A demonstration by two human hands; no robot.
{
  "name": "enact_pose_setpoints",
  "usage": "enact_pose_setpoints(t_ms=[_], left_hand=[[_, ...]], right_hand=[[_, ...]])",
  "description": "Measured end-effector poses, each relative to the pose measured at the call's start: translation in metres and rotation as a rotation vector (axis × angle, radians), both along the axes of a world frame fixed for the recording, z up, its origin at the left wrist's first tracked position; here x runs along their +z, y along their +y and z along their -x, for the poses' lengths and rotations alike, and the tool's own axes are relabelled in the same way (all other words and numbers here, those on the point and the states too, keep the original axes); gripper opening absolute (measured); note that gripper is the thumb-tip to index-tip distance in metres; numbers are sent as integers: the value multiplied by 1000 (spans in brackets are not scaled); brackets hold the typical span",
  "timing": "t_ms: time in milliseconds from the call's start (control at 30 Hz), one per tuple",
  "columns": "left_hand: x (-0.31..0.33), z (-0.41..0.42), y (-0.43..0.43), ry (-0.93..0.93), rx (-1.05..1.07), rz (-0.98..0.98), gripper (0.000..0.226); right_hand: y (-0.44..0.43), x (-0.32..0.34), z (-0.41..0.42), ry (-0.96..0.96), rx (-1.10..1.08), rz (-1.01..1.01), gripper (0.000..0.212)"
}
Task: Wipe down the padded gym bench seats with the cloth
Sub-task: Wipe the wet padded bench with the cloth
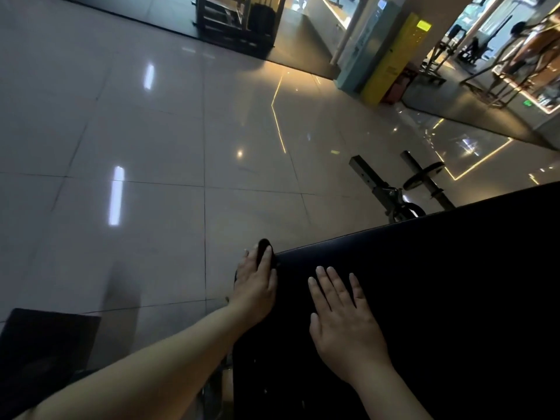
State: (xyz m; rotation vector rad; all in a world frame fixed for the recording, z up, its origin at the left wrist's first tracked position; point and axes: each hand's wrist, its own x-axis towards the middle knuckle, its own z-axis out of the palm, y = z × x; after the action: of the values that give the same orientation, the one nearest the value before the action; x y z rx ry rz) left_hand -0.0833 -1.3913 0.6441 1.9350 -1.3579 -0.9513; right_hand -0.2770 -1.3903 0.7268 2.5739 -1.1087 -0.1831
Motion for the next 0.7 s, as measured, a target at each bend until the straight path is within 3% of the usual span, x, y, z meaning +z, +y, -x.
enact_pose_setpoints(t_ms=[200, 267, 400, 567, 633, 700], left_hand=[[7, 29, 62, -123, -316, 270, 61], [-10, 18, 65, -115, -216, 232, 61], [-19, 5, 30, 98, 141, 45, 59], [4, -1, -16, 167, 323, -184, 58], [5, 0, -11, 139, 227, -69, 58], [4, 4, 9, 119, -6, 153, 59]], right_hand=[[2, 0, 0, 24, -8, 17, 64], [3, 1, 0, 28, -19, 15, 65], [3, -1, -1, 36, -29, 14, 66], [3, 0, 1, 49, -35, 3, 66], [3, -1, -1, 47, -35, -3, 66], [2, 0, -1, 43, -32, -2, 66]])
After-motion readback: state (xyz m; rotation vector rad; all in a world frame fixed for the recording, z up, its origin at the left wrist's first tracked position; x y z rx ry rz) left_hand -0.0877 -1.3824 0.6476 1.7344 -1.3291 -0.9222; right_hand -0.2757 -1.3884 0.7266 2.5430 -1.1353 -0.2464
